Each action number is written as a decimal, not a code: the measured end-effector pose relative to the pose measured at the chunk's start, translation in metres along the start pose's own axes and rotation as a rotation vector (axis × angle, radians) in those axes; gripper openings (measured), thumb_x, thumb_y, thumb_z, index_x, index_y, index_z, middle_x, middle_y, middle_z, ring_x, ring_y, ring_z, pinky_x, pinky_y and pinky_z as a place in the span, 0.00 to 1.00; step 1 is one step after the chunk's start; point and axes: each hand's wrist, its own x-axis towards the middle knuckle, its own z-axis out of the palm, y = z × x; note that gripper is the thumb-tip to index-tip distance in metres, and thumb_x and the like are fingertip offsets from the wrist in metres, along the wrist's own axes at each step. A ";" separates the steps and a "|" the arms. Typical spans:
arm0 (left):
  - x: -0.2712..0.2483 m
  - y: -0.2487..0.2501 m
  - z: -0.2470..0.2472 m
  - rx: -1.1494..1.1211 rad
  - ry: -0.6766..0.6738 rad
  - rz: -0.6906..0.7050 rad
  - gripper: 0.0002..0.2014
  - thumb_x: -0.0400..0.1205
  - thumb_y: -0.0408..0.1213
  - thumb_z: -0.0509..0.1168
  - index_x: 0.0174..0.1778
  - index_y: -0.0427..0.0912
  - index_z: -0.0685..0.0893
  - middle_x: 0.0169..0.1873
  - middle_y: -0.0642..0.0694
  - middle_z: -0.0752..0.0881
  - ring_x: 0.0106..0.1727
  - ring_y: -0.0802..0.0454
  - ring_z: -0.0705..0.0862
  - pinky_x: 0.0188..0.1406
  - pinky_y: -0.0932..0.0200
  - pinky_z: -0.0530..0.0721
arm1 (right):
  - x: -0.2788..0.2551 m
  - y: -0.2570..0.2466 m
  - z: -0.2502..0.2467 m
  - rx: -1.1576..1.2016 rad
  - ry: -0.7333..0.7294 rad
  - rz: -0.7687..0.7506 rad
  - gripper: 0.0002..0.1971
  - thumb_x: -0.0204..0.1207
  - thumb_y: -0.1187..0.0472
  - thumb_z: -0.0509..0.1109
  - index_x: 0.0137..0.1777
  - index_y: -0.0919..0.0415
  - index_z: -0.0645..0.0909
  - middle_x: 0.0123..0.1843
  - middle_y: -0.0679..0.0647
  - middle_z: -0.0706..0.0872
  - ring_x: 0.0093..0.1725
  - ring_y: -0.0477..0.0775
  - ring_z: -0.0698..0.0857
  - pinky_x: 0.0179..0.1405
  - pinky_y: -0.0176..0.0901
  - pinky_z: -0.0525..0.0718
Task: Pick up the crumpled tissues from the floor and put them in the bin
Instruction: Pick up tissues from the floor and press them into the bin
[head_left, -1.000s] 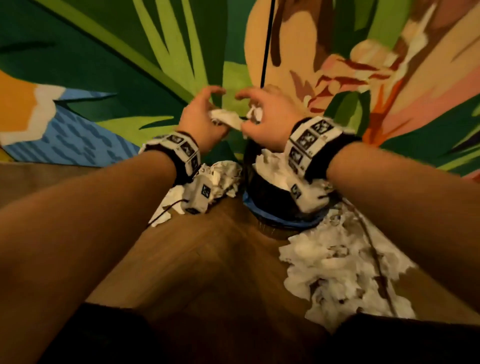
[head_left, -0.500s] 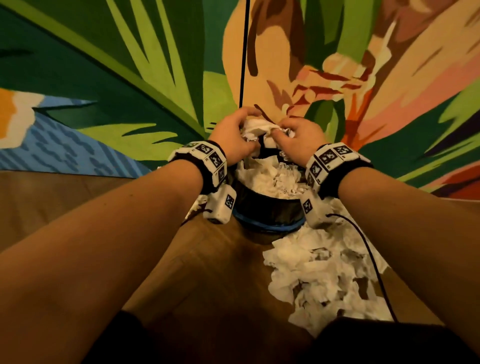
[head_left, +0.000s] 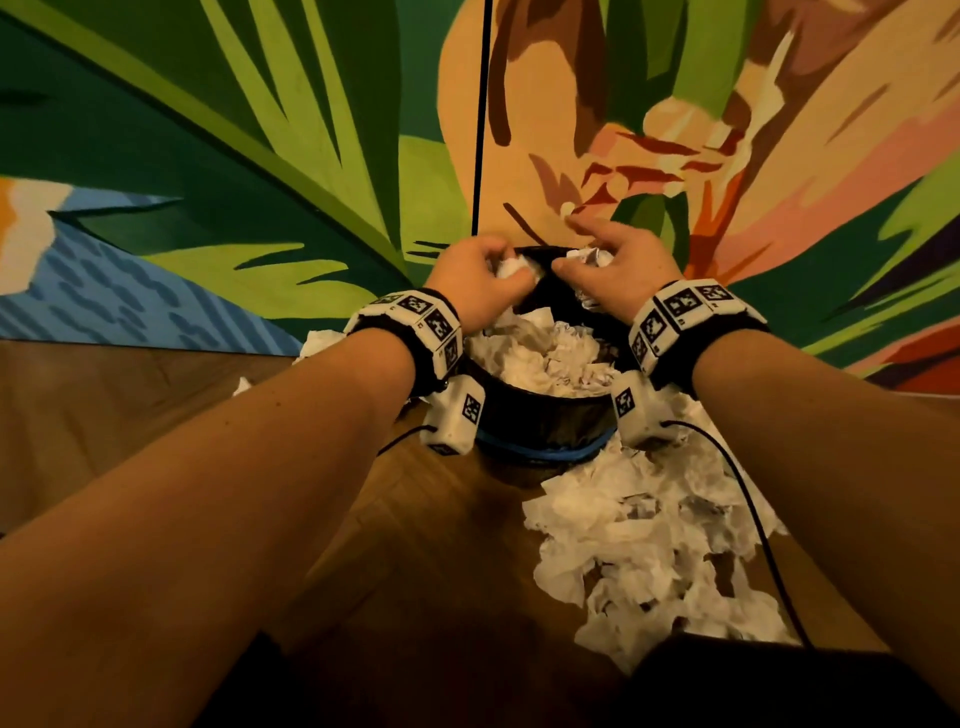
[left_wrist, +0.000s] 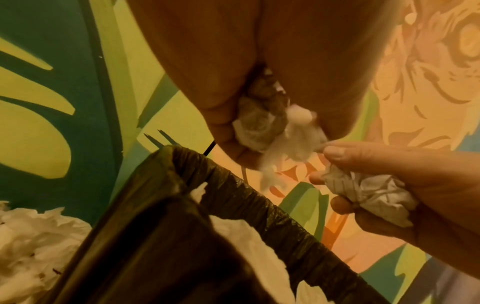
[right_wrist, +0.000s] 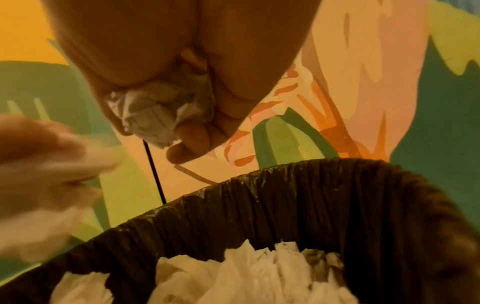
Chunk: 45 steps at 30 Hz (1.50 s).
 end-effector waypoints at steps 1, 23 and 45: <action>0.001 -0.002 0.001 0.007 0.040 -0.010 0.12 0.77 0.38 0.71 0.31 0.45 0.75 0.28 0.47 0.78 0.30 0.54 0.74 0.30 0.61 0.74 | 0.000 0.005 -0.001 -0.016 0.032 0.006 0.22 0.71 0.45 0.76 0.65 0.43 0.82 0.63 0.45 0.84 0.60 0.46 0.81 0.62 0.42 0.80; 0.013 -0.002 -0.030 -0.044 0.095 -0.019 0.14 0.84 0.31 0.54 0.52 0.44 0.85 0.25 0.54 0.74 0.16 0.64 0.68 0.15 0.68 0.64 | 0.004 -0.003 0.008 0.008 -0.002 0.084 0.14 0.81 0.52 0.65 0.64 0.49 0.81 0.52 0.48 0.85 0.51 0.53 0.85 0.46 0.40 0.79; -0.126 -0.255 -0.065 0.339 -0.191 -0.844 0.29 0.86 0.42 0.60 0.82 0.45 0.58 0.62 0.34 0.83 0.60 0.35 0.83 0.53 0.50 0.78 | -0.064 -0.018 0.298 0.043 -0.702 0.254 0.21 0.80 0.62 0.66 0.71 0.48 0.76 0.55 0.52 0.83 0.53 0.53 0.82 0.48 0.40 0.78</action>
